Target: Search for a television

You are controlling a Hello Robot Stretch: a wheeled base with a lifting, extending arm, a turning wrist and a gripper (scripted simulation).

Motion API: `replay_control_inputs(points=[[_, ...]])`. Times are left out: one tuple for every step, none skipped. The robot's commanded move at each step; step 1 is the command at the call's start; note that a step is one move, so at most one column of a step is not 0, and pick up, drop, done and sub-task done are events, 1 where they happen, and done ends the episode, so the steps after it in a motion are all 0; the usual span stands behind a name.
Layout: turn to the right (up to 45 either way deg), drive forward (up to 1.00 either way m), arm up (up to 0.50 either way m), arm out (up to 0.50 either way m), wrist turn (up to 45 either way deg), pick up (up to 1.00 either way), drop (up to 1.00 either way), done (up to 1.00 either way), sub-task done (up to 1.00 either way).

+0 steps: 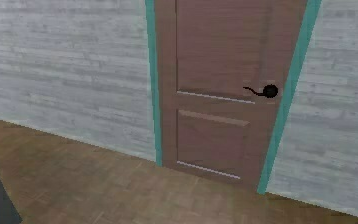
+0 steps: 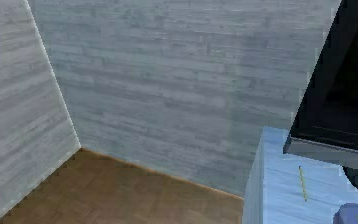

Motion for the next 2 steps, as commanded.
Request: replay_control_inputs(points=[[0.0,0.05,0.00,0.00,0.0,0.00,0.00,0.00,0.00],[45.0,0.00,0.00,0.00,0.0,0.00,0.00,0.00,0.00]])
